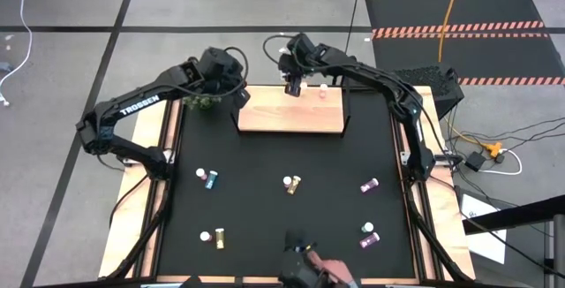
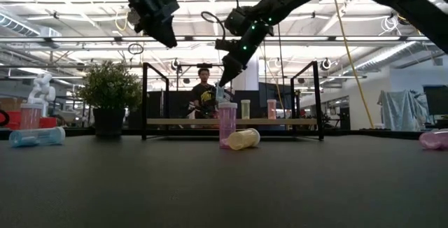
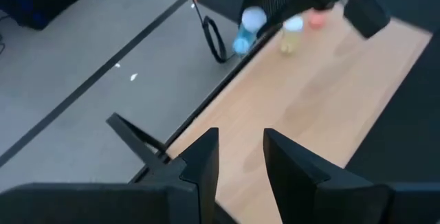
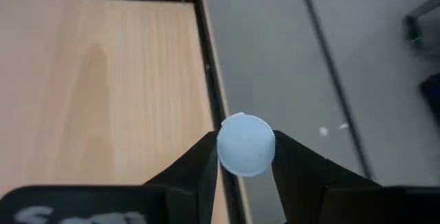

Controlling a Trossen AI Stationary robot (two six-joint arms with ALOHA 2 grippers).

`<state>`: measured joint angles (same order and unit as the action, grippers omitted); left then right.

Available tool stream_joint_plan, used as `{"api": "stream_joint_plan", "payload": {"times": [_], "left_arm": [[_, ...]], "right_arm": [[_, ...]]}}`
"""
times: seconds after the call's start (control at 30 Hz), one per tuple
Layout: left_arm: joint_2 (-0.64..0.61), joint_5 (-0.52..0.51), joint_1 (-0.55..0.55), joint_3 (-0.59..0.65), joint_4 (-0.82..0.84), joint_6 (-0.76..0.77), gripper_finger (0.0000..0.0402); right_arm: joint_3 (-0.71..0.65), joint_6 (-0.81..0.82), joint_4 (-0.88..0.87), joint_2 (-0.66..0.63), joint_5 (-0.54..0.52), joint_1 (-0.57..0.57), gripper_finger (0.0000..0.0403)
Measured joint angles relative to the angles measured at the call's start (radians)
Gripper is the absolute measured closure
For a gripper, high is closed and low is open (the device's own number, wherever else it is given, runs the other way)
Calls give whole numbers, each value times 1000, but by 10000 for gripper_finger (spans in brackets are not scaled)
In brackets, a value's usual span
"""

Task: Pick and place medicine bottles onto shelf by color
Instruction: Put the top right blue pill bottle on the shelf

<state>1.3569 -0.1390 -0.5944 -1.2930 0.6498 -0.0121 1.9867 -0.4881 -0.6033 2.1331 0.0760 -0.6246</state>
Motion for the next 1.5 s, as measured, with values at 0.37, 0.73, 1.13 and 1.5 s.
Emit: {"api": "stream_joint_plan", "payload": {"times": [0.37, 0.73, 1.13, 1.5], "left_arm": [[-5, 1, 1, 0, 50, 74, 284], [-5, -21, 1, 0, 50, 85, 284], [-5, -45, -1, 0, 44, 75, 284], [-5, -115, -18, 0, 7, 94, 284]], "right_arm": [[0, -37, -50, 48, 161, -17, 289], [-79, -63, 24, 48, 119, -17, 289], [-94, -62, 19, 45, 111, -17, 288], [-95, -73, 17, 45, 111, -17, 228]]}}
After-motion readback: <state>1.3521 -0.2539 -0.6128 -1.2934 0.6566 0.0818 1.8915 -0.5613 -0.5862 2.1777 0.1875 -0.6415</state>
